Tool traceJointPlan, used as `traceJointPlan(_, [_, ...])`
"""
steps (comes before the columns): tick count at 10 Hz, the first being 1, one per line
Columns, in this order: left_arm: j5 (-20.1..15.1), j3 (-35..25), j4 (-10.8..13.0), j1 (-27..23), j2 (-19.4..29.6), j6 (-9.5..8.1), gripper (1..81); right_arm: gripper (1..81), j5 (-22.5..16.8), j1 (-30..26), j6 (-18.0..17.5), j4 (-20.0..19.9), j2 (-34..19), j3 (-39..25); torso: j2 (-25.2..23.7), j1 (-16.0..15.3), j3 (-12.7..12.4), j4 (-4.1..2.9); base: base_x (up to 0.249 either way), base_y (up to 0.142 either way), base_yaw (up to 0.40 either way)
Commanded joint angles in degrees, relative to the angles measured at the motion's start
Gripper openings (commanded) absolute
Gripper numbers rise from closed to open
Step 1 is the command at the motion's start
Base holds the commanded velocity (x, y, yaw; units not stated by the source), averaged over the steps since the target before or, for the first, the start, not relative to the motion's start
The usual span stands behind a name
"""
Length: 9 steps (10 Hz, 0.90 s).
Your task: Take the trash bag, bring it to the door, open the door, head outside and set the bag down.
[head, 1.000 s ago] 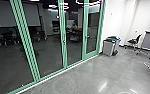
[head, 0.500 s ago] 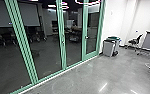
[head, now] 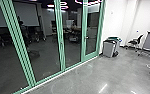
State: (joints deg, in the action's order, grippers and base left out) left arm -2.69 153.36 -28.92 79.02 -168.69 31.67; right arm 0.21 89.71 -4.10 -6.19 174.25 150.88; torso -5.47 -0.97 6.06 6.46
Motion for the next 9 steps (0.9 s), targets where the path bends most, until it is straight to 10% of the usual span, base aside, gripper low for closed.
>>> traceJointPlan(1, [-3.46,-0.07,0.18,-3.65,0.63,0.41,1.0,81.1,-3.63,-2.30,0.23,0.22,0.33,-0.34,0.00,0.00,0.00,0.00,0.142,-0.061,0.000])
traceJointPlan(9, [-3.46,-0.07,0.18,-3.65,0.55,0.41,1.0,81.1,-3.64,-2.38,0.32,0.30,0.33,-0.34,0.00,0.02,0.00,0.00,0.148,-0.023,0.000])
